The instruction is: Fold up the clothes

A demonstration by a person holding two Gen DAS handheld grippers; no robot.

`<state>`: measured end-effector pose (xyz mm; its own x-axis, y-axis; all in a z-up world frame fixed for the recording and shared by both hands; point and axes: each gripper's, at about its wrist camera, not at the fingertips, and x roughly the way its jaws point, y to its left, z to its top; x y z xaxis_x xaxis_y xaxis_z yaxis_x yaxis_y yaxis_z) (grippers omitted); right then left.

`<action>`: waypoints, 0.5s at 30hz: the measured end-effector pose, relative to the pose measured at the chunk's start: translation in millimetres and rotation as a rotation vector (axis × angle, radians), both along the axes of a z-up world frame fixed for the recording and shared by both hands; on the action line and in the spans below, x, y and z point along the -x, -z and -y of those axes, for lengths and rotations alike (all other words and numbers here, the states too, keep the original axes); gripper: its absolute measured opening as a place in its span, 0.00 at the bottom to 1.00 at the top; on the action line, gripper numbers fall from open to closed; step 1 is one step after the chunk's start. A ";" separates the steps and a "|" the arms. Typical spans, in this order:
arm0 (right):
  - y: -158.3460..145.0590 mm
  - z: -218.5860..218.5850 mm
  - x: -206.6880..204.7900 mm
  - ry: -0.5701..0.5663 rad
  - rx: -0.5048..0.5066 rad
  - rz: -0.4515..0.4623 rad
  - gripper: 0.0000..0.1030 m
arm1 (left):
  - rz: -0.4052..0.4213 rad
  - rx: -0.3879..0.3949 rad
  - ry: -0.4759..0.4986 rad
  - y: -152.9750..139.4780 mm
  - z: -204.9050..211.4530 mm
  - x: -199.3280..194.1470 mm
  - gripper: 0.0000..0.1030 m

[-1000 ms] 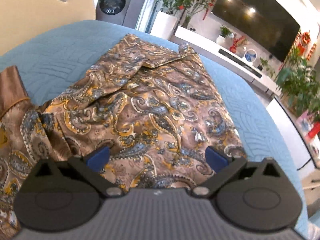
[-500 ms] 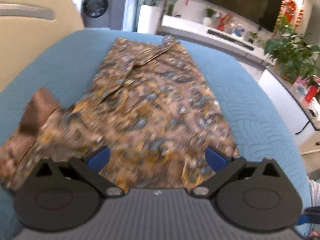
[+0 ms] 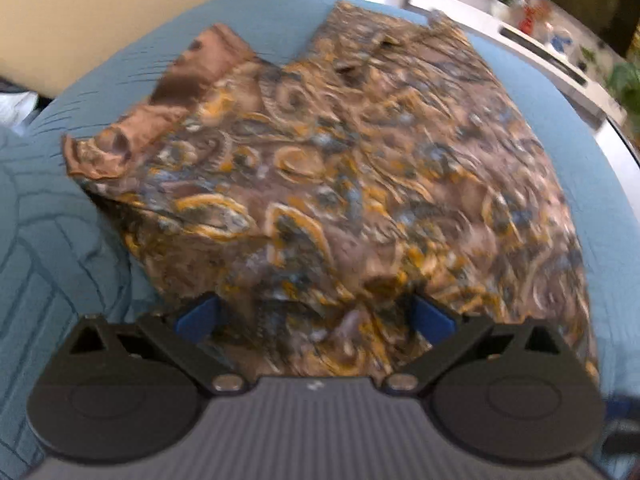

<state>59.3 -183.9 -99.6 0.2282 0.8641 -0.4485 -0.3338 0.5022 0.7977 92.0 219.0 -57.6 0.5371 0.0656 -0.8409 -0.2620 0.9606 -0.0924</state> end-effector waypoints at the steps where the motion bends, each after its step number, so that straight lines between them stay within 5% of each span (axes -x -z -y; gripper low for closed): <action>1: -0.4 -2.6 0.4 -0.005 0.010 0.012 0.71 | -0.009 0.000 -0.005 1.8 -1.7 -0.3 1.00; 2: -1.6 -5.4 1.8 -0.012 0.022 0.026 0.67 | -0.015 -0.001 -0.008 2.8 -2.8 -0.4 1.00; 6: -1.7 -12.8 5.6 -0.037 0.109 0.031 0.15 | -0.019 -0.008 -0.008 -0.8 -2.7 2.1 1.00; 15: -6.5 5.3 20.2 -0.035 0.123 0.046 0.13 | -0.017 -0.004 -0.006 -0.8 -2.2 8.5 1.00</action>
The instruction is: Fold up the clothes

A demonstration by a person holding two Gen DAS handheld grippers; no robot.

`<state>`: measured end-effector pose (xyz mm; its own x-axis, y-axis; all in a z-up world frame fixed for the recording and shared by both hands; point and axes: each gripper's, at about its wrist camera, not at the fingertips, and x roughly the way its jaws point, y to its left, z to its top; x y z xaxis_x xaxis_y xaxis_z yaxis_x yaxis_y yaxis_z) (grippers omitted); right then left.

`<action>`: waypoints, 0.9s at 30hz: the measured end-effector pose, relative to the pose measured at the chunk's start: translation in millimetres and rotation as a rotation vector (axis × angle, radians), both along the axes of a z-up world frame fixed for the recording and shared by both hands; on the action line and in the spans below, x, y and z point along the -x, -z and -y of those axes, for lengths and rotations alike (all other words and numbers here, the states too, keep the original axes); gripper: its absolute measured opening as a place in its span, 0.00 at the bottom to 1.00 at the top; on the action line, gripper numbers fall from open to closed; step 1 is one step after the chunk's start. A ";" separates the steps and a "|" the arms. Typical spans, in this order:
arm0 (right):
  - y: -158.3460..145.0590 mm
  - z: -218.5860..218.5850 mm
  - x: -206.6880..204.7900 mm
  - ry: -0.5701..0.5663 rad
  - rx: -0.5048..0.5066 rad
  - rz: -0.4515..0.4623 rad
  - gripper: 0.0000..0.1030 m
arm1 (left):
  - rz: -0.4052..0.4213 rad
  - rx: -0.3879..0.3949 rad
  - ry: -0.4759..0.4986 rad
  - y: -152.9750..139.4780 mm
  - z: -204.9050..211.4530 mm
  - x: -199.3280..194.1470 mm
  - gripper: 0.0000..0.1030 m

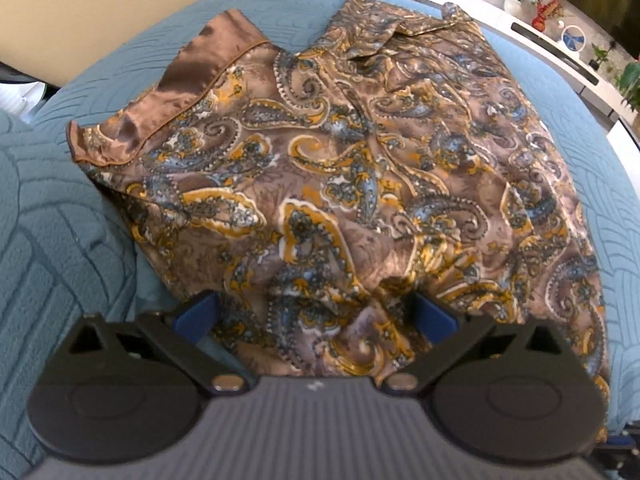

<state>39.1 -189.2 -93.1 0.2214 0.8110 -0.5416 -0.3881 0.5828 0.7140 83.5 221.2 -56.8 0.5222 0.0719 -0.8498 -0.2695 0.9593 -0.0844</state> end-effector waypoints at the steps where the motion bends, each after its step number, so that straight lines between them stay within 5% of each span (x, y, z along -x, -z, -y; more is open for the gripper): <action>1: -0.5 1.0 1.8 0.001 -0.005 0.010 0.14 | 0.010 0.004 -0.001 -1.3 -0.5 1.0 1.00; 4: -3.2 3.4 2.8 0.012 -0.001 0.038 0.37 | 0.041 0.019 -0.007 -2.8 -2.4 2.1 0.99; 6: -9.0 6.4 2.5 0.036 0.004 0.085 0.61 | 0.074 0.026 -0.017 -5.7 -2.8 4.7 0.99; 14: -44.9 20.5 9.2 0.083 0.091 0.293 0.62 | 0.197 0.092 -0.073 -19.2 -17.4 14.8 1.00; 21: -28.2 11.1 -0.6 0.085 0.076 0.160 0.62 | 0.192 0.143 -0.116 -16.0 -30.2 11.4 0.99; 27: -31.4 28.7 -19.2 0.153 0.014 0.145 0.62 | 0.265 0.151 -0.060 -31.1 -11.7 1.5 0.99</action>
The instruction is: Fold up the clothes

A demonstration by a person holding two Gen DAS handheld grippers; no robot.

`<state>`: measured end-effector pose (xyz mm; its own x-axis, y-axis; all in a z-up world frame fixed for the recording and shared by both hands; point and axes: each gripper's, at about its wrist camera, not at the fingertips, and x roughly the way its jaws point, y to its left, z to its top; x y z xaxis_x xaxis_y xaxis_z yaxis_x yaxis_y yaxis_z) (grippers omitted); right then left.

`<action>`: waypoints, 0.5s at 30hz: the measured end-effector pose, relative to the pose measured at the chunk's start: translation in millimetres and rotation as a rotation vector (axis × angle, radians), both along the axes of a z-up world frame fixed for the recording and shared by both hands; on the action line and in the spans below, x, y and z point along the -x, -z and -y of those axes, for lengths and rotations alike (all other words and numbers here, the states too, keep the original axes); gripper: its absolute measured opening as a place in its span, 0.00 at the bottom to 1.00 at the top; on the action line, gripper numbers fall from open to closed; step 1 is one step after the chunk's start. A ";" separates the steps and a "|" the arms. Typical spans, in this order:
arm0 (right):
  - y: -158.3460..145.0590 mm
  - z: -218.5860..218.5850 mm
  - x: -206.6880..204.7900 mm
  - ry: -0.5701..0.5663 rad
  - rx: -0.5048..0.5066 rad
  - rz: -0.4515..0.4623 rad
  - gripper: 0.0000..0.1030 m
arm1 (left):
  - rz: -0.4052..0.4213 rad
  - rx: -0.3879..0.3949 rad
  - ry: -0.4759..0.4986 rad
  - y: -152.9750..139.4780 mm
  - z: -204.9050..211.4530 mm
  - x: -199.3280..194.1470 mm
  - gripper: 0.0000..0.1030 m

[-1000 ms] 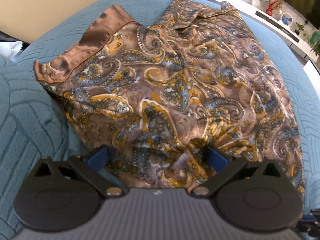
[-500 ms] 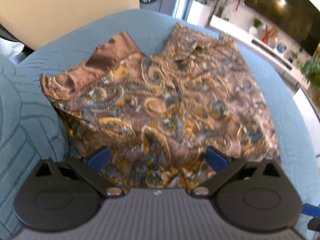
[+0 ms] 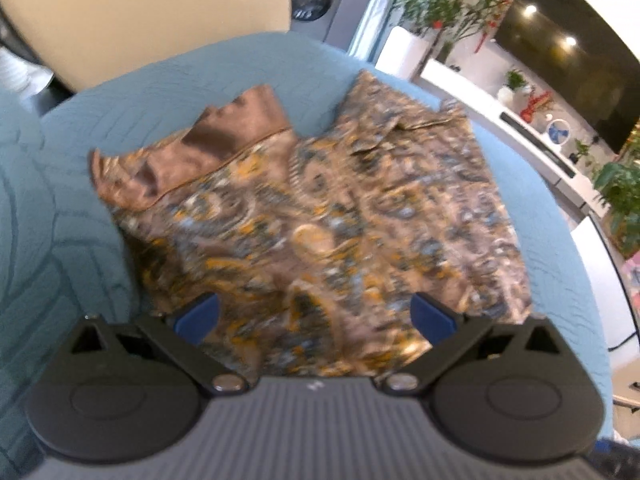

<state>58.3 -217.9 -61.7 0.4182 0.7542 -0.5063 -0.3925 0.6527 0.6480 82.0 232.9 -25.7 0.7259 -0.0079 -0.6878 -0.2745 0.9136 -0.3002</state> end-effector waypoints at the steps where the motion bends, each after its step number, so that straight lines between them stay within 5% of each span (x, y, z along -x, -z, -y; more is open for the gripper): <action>1: -3.4 6.4 -6.0 0.017 -0.021 0.001 0.62 | 0.020 0.000 0.018 -4.7 6.6 -2.6 0.99; 9: -36.0 43.2 -72.0 0.152 -0.057 0.091 0.62 | 0.050 -0.056 0.164 -15.8 72.2 -73.4 1.00; 15: -62.3 43.7 -140.1 0.164 0.020 0.223 0.62 | 0.116 -0.115 0.228 -7.6 126.7 -147.6 1.00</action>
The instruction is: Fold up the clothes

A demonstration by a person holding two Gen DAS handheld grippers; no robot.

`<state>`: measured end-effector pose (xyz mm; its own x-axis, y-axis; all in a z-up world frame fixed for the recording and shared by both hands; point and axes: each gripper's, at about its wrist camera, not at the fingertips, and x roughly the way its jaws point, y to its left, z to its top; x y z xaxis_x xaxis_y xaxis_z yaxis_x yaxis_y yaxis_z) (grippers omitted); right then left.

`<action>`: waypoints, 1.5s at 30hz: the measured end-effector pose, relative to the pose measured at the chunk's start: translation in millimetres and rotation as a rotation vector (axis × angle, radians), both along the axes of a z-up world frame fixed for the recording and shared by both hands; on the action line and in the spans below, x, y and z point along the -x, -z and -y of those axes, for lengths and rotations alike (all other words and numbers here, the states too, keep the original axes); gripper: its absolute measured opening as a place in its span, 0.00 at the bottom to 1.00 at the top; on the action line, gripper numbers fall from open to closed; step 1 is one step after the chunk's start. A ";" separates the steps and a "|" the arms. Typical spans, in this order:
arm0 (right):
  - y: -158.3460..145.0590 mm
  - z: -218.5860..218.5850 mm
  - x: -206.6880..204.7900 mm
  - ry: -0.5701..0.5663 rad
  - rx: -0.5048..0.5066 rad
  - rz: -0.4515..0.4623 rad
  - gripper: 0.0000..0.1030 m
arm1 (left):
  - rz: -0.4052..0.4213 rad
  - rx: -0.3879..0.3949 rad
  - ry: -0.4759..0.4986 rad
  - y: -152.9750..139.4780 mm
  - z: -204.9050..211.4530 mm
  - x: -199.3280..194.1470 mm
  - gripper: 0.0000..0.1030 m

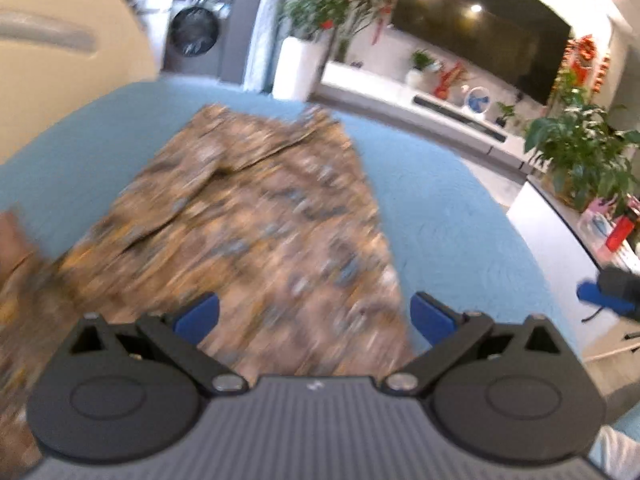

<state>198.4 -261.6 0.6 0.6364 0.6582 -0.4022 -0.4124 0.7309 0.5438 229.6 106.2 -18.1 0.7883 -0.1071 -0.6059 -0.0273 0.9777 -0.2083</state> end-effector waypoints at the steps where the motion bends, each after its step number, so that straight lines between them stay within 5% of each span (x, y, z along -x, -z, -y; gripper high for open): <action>1: -3.2 -1.2 -17.5 0.002 0.020 0.033 0.62 | 0.021 -0.001 -0.007 2.3 7.1 -16.3 1.00; 4: -1.7 2.3 -73.8 0.013 0.027 0.095 0.62 | 0.090 -0.008 -0.059 8.5 24.9 -70.8 0.99; 9: 17.0 -5.5 -178.6 0.021 -0.010 0.030 0.62 | 0.173 -0.020 -0.107 19.0 32.3 -151.7 1.00; 13: 40.3 -29.3 -272.1 0.048 -0.008 -0.003 0.62 | 0.226 -0.136 -0.111 44.8 34.6 -201.4 1.00; 15: 50.7 -43.1 -302.6 0.037 0.004 -0.020 0.62 | 0.193 -0.131 -0.103 58.5 31.7 -213.9 1.00; 16: 54.7 -50.0 -314.1 0.034 0.019 -0.026 0.62 | 0.116 -0.069 -0.075 69.1 24.4 -225.6 0.99; 21: 79.0 -84.3 -387.1 -0.029 0.055 -0.041 0.62 | 0.121 0.160 -0.059 88.4 -4.5 -225.7 1.00; 29: 112.7 -121.2 -464.8 -0.199 0.185 -0.098 0.60 | 0.145 0.144 -0.052 97.2 1.5 -223.8 1.00; 36: 129.0 -120.6 -489.3 -0.267 -0.064 -0.218 0.60 | 0.158 0.161 -0.053 97.0 1.9 -217.1 1.00; 38: 130.2 -122.6 -491.6 -0.288 -0.111 -0.244 0.50 | 0.153 0.152 -0.054 97.1 3.6 -217.4 1.00; 40: 127.1 -123.7 -491.1 -0.281 -0.113 -0.242 0.06 | 0.148 0.143 -0.054 96.7 2.9 -216.9 1.00; 45: 100.2 -137.8 -474.7 -0.296 -0.032 -0.154 0.06 | 0.138 0.123 -0.054 96.9 5.6 -219.4 1.00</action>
